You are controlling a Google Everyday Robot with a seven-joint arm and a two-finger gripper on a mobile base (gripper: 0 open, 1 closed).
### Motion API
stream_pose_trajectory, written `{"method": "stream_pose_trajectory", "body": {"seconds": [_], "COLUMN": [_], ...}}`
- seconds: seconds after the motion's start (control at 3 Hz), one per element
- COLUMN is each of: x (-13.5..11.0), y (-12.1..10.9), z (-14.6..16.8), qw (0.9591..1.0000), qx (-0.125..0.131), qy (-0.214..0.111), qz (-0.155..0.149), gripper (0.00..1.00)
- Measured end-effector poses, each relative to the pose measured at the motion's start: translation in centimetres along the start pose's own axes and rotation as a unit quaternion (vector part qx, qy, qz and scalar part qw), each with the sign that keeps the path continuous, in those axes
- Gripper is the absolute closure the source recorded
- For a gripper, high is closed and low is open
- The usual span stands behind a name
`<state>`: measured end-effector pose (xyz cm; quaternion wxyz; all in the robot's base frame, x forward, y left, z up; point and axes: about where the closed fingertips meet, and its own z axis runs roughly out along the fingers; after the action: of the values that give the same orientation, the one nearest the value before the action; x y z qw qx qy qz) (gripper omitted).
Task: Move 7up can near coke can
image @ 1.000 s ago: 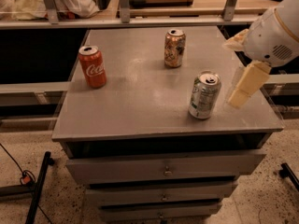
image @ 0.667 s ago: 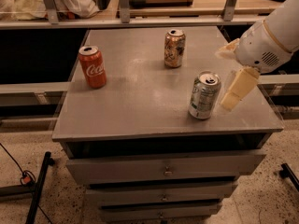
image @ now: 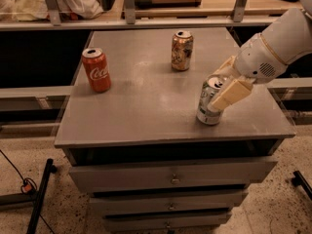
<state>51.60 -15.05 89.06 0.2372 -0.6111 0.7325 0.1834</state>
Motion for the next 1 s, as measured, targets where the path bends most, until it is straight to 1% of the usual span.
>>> {"method": "stream_pose_trajectory", "body": {"seconds": [0.33,0.67,1.0], "x": [-0.7,-2.8,-7.1], "y": [-0.2,-1.3,-2.7], "z": [0.8,0.8,0.5], "qw": [0.9999,0.9993,0.9983], "qx": [-0.013,-0.017,-0.013], "qy": [-0.011,-0.031,-0.042], "qz": [-0.002,-0.013,-0.038], "gripper": [0.63,0.87,1.00]}}
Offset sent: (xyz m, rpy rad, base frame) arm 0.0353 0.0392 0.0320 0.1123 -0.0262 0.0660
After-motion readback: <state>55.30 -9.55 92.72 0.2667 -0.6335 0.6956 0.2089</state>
